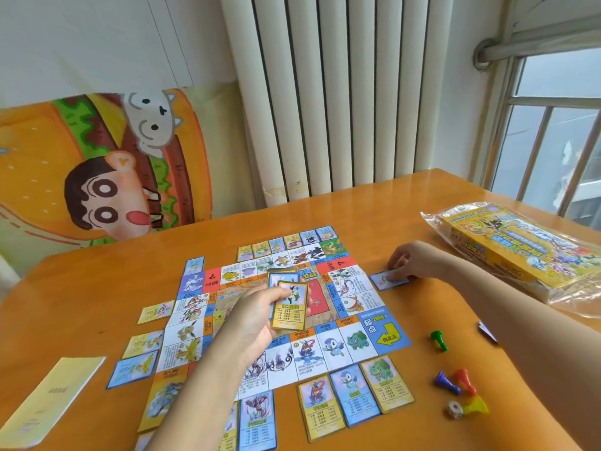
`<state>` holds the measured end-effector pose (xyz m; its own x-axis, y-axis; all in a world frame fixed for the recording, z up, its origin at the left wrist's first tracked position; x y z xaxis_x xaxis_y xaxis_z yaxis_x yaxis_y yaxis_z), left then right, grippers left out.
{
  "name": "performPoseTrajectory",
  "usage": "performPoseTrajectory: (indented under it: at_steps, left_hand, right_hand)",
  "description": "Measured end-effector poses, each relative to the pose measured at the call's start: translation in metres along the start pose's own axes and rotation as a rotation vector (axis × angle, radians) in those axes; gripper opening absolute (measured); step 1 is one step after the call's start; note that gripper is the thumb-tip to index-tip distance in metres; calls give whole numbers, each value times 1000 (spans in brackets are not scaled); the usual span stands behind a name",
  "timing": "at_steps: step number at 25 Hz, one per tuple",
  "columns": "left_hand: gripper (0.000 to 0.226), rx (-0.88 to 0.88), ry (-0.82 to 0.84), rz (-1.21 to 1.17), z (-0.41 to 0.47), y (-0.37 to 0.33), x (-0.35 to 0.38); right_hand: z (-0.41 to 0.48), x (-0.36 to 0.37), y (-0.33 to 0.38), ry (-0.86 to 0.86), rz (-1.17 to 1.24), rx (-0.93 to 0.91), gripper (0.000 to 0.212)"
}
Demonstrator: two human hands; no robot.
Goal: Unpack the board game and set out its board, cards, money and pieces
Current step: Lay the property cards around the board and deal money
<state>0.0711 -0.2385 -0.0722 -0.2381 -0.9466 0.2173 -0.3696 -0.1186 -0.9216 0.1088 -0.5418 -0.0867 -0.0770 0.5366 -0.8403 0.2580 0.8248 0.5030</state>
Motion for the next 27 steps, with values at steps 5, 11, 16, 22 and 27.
performPoseTrajectory:
  at_steps: [5, 11, 16, 22, 27]
  left_hand:
    - [18, -14, 33, -32, 0, 4, 16]
    - [20, -24, 44, -56, 0, 7, 23]
    - [18, -31, 69, -119, -6, 9, 31]
    - [17, 15, 54, -167, -20, 8, 26]
    - [18, 147, -85, -200, -25, 4, 15]
  right_hand:
    - [9, 3, -3, -3, 15, 7, 26]
    - [14, 2, -5, -30, 32, 20, 27]
    - [14, 4, -6, -32, 28, 27, 27]
    - [0, -12, 16, -177, 237, -24, 29]
    - [-56, -3, 88, 17, 538, -263, 28]
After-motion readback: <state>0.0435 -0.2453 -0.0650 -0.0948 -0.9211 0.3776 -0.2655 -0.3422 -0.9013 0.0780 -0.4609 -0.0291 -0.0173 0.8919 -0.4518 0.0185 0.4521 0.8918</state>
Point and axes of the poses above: each hand's wrist, its own z-axis towards the middle knuckle, its own x-axis out of the palm, y = z × x, the point moved 9 cm from there along z, towards the middle knuckle, and after that the axes turned 2 degrees about y, right-handed, at the moved point
